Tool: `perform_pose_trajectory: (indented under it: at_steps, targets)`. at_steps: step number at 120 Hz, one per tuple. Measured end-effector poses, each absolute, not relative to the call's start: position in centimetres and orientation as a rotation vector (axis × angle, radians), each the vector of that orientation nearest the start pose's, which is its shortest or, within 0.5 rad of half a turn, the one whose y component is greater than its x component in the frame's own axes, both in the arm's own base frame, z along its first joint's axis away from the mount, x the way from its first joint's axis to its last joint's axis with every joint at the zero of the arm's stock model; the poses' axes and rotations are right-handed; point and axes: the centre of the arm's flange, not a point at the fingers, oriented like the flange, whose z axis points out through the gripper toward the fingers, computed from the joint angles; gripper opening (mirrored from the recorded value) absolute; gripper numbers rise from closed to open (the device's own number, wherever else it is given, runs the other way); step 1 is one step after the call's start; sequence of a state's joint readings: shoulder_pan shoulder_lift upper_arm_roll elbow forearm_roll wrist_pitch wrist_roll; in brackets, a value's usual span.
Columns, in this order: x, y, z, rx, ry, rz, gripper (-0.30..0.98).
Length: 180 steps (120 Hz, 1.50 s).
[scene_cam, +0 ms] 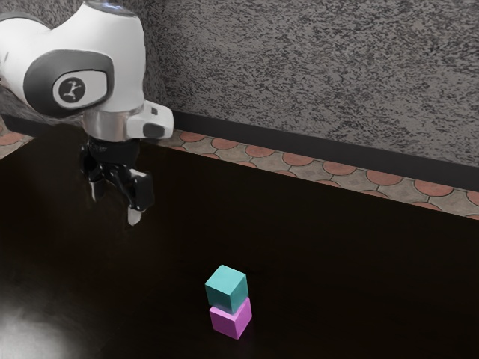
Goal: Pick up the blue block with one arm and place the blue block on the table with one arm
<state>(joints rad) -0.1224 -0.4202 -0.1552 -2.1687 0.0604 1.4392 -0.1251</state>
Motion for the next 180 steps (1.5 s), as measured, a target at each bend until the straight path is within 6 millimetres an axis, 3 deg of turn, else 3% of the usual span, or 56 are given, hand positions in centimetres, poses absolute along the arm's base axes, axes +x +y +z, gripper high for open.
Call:
perform_pose_trajectory:
  at_steps: [7,14,18,34,48,64,110,128,142,152,180]
  targets:
    - [40.4,-12.1,57.8,-2.962,0.199,0.196,0.69]
    - [42.3,-13.0,59.4,-2.979,0.200,0.069,0.69]
    - [43.7,-13.2,59.4,-2.987,0.191,0.039,0.69]
    - [50.1,-14.0,55.3,-3.030,0.135,0.028,0.69]
    - [52.7,-15.4,50.6,-3.129,0.045,0.056,0.69]
    - [52.7,-15.8,46.0,-3.165,0.026,0.061,0.69]
    - [52.1,-17.4,41.7,-3.225,0.317,-0.029,0.69]
    - [50.5,-18.5,39.1,-3.236,0.392,0.022,0.69]
    - [49.6,-20.0,38.5,-3.231,0.469,0.028,0.69]
    - [47.8,-20.7,37.5,-3.221,0.513,0.051,0.69]
    - [45.0,-23.8,38.0,-3.203,0.652,0.018,0.69]
